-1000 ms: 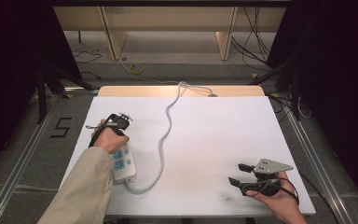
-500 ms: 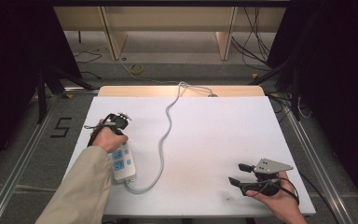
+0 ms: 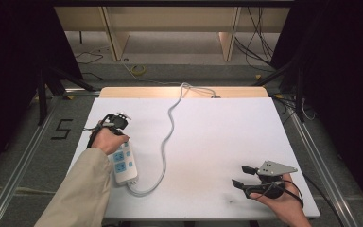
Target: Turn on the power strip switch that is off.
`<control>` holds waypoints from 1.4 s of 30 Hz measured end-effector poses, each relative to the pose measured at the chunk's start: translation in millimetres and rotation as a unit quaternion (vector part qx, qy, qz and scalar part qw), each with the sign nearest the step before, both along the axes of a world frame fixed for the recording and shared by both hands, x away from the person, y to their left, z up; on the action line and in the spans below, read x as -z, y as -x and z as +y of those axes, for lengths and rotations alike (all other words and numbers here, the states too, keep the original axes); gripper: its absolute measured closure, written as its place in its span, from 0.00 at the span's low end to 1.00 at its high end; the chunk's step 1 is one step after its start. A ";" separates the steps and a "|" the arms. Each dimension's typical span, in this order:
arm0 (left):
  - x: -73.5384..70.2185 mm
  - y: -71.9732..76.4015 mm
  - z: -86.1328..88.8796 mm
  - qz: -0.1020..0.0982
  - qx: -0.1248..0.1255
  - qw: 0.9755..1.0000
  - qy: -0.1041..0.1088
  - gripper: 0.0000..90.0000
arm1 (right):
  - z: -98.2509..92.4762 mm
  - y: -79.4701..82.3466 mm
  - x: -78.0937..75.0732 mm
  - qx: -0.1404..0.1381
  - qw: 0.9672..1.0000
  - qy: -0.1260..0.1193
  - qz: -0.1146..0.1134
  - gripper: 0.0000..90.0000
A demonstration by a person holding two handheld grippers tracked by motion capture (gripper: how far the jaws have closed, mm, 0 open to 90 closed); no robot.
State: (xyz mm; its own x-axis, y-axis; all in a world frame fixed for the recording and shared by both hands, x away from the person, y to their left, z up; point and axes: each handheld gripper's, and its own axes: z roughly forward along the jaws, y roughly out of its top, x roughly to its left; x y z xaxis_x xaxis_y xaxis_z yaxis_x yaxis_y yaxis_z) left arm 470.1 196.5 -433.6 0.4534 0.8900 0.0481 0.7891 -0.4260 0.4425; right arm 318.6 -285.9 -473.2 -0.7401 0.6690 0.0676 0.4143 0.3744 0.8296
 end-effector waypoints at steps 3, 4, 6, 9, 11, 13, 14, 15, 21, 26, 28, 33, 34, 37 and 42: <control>-1.1 1.2 1.6 -0.003 -0.002 1.000 0.003 0.94 | 0.2 0.0 -0.2 0.000 1.000 0.000 -0.001 0.38; -1.9 2.0 1.8 -0.005 -0.001 1.000 0.004 0.94 | 0.1 0.1 -0.4 -0.001 1.000 0.001 -0.001 0.38; -4.0 3.7 1.7 -0.013 0.000 1.000 0.009 0.93 | 0.0 0.2 -0.4 -0.001 1.000 0.001 -0.001 0.38; -6.6 5.9 2.0 -0.019 0.007 1.000 0.014 0.91 | 0.1 0.0 -0.2 0.000 1.000 0.000 -0.002 0.38; -7.8 7.3 2.2 -0.023 0.009 1.000 0.014 0.90 | 0.2 0.1 -0.4 -0.001 1.000 0.000 -0.001 0.38; -9.2 8.7 2.3 -0.029 0.012 0.999 0.014 0.89 | 0.2 0.1 -0.4 -0.001 1.000 0.000 -0.001 0.38; -9.9 9.6 2.0 -0.032 0.013 0.999 0.015 0.88 | 0.1 0.1 -0.4 -0.001 1.000 0.000 -0.001 0.38; -11.0 10.4 2.2 -0.034 0.017 0.999 0.015 0.87 | 0.0 0.1 -0.4 -0.001 1.000 0.000 -0.001 0.38; -16.2 17.7 0.0 -0.059 0.034 0.997 0.022 0.81 | 0.0 0.3 -0.5 -0.001 1.000 0.000 -0.001 0.38; -20.5 26.0 -3.7 -0.079 0.051 0.995 0.032 0.74 | 0.0 0.4 -0.6 -0.001 1.000 0.000 -0.001 0.38; -22.1 29.9 -5.3 -0.088 0.056 0.994 0.036 0.71 | 0.0 0.4 -0.5 -0.002 1.000 0.000 -0.001 0.38; -22.5 38.9 -7.9 -0.101 0.074 0.991 0.054 0.61 | 0.0 0.5 -0.4 -0.002 1.000 0.000 -0.001 0.38; -22.3 40.9 -8.7 -0.103 0.078 0.990 0.054 0.59 | 0.0 0.5 -0.4 -0.002 1.000 0.000 -0.001 0.38; -22.3 46.7 -11.4 -0.113 0.093 0.987 0.060 0.53 | 0.2 0.5 -0.3 -0.002 1.000 0.000 -0.001 0.38; -22.9 58.0 -17.5 -0.128 0.107 0.983 0.078 0.44 | 0.2 0.7 -0.4 -0.001 1.000 0.000 0.000 0.38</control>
State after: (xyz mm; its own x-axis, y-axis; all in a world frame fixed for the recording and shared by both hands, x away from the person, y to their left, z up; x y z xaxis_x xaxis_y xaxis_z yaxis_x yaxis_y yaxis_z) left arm 412.1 178.9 -410.7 0.6217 0.7813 0.0557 0.5431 -0.4811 0.6882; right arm 318.0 -285.7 -472.8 -0.7419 0.6671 0.0669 0.4125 0.3756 0.8299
